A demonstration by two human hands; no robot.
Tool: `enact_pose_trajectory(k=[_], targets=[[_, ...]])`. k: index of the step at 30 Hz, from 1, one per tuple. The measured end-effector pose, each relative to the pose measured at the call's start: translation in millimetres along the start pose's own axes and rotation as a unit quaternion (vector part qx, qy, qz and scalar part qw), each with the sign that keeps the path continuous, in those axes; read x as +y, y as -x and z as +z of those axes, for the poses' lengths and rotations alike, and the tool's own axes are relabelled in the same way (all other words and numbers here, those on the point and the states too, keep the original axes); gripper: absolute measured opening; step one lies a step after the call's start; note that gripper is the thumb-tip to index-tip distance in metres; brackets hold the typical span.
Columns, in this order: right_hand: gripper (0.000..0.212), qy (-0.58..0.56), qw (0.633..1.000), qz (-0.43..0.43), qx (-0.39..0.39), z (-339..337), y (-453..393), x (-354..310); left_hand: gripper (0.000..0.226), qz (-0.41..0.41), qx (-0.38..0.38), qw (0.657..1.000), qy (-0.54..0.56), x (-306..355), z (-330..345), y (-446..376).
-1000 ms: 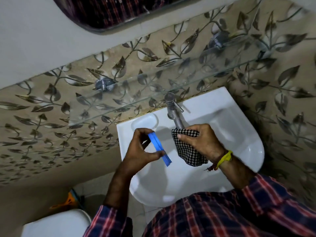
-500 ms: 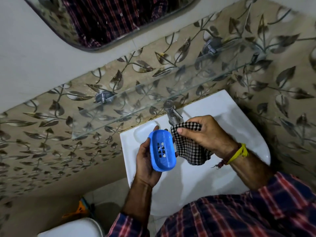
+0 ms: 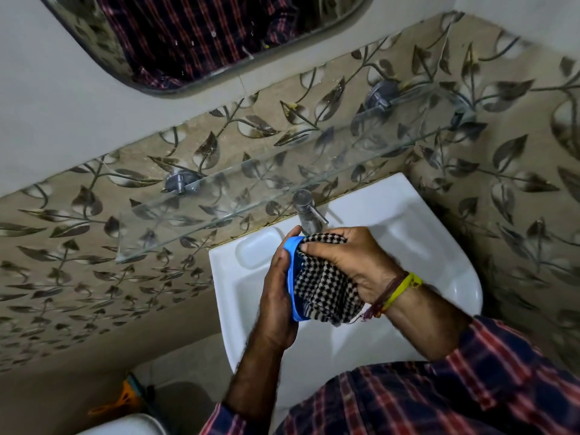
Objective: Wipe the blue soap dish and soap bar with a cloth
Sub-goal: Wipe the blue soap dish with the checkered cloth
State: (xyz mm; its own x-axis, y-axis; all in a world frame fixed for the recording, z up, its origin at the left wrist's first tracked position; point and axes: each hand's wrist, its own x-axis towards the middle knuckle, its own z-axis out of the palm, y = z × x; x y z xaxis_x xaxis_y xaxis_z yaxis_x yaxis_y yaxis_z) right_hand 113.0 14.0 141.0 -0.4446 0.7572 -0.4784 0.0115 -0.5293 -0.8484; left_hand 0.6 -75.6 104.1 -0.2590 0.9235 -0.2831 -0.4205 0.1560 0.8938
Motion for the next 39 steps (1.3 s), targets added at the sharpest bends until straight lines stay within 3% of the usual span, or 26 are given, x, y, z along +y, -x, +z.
enact_pose_trajectory(k=[8,14,20,39], targets=[[0.028,-0.149,0.984,0.06,-0.073,-2.4,15.9,-5.2,0.051,0.004,-0.007,1.0,-0.004,8.7,7.2,1.0],[0.02,-0.089,0.995,0.003,-0.046,0.7,25.4,-8.6,0.044,0.015,-0.03,0.999,0.01,13.2,12.3,0.1],[0.016,-0.09,0.996,0.014,-0.022,2.4,28.0,-10.4,0.045,0.02,-0.033,0.999,0.019,10.7,18.7,6.1],[0.01,0.092,0.989,-0.075,-0.086,-1.7,35.6,3.2,0.043,0.018,0.02,0.999,0.026,14.9,17.5,3.2]])
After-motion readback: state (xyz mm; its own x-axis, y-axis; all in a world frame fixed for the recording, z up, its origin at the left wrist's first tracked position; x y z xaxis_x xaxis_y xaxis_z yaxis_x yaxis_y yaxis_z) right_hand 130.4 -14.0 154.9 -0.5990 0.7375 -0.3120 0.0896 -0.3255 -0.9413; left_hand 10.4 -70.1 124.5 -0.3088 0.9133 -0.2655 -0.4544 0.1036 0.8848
